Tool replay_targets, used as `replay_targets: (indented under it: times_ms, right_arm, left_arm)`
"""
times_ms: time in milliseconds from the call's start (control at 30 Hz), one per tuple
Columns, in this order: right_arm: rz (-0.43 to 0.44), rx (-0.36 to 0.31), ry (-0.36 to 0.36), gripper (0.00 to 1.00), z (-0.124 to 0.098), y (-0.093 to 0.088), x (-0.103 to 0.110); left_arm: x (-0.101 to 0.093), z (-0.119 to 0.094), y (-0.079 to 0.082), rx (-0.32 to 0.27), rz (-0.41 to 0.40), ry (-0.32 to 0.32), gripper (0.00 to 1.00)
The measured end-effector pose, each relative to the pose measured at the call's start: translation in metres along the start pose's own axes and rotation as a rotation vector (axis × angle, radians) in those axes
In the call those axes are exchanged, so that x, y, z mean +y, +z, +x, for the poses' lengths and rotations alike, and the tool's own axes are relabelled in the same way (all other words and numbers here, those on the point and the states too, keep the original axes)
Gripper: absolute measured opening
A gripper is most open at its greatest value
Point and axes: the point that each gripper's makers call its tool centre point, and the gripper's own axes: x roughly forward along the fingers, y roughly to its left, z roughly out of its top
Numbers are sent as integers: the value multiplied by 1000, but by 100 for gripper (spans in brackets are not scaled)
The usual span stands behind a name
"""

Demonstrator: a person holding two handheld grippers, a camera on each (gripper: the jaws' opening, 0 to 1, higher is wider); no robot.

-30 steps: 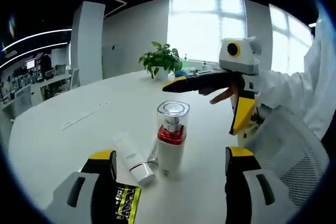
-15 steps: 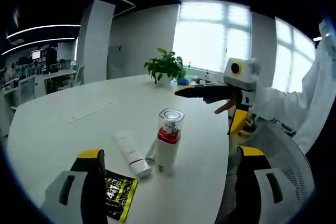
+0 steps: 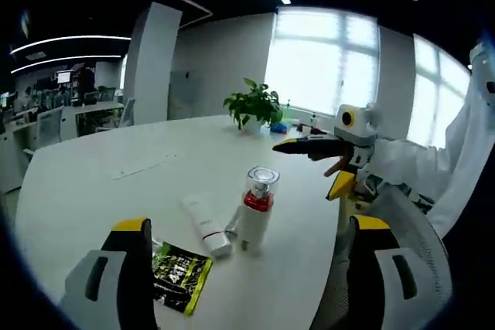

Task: Arrange the skincare products in the storage area until every visible bottle or jar stands upright without overlapping.

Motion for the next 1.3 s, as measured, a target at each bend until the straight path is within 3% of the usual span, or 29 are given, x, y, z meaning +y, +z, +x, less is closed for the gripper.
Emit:
replay_targets:
  times_ms: [133,433,633,833,1300]
  right_arm:
    - [6,3,-29,100,-4,-5,-12]
    - [-13,88,-54,100,-6,-28,-33]
    - [-21,129,-138,100,-16,-37,-74]
    - [-32,182,-170,100,-28,-50,-102]
    - [-17,247,-205,100,-29,-81,-130]
  left_arm:
    - [3,-3,-5,-5,-9,8,99]
    - [10,-10,-15,-16,-49,35,99]
    - [16,-14,-14,-28,-63,49,99]
    - [19,-16,-9,-51,-70,51,99]
    - [16,-15,-13,-40,-88,67,99]
